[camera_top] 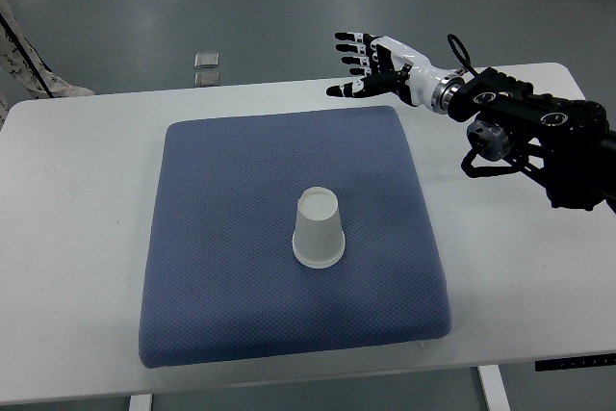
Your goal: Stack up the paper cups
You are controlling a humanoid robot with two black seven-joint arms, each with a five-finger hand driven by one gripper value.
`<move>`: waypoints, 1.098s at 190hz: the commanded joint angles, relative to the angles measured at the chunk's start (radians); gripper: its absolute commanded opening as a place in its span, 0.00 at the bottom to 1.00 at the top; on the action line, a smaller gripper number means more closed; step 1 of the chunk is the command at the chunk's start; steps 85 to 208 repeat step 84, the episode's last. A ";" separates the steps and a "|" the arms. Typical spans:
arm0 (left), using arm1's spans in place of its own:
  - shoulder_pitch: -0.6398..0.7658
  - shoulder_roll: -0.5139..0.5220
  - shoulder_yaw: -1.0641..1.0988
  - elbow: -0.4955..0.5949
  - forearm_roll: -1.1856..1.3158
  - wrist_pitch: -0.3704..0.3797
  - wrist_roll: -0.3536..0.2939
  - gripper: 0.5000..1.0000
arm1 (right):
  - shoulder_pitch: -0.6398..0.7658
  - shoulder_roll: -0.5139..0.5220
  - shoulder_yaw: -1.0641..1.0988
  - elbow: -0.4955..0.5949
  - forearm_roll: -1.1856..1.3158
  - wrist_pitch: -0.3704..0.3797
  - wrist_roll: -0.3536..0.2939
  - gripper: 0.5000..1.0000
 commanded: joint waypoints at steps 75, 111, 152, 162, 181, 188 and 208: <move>-0.001 0.000 0.000 0.000 0.000 0.000 0.000 1.00 | -0.158 0.069 0.263 -0.019 0.141 0.012 -0.001 0.85; 0.000 0.000 0.000 0.000 0.000 0.000 0.000 1.00 | -0.159 0.069 0.263 -0.019 0.139 0.012 0.002 0.85; 0.000 0.000 0.000 0.000 0.000 0.000 0.000 1.00 | -0.159 0.069 0.263 -0.019 0.139 0.012 0.002 0.85; 0.000 0.000 0.000 0.000 0.000 0.000 0.000 1.00 | -0.159 0.069 0.263 -0.019 0.139 0.012 0.002 0.85; 0.000 0.000 0.000 0.000 0.000 0.000 0.000 1.00 | -0.159 0.069 0.263 -0.019 0.139 0.012 0.002 0.85; 0.000 0.000 0.000 0.000 0.000 0.000 0.000 1.00 | -0.159 0.069 0.263 -0.019 0.139 0.012 0.002 0.85; 0.000 0.000 0.000 0.000 0.000 0.000 0.000 1.00 | -0.159 0.069 0.263 -0.019 0.139 0.012 0.002 0.85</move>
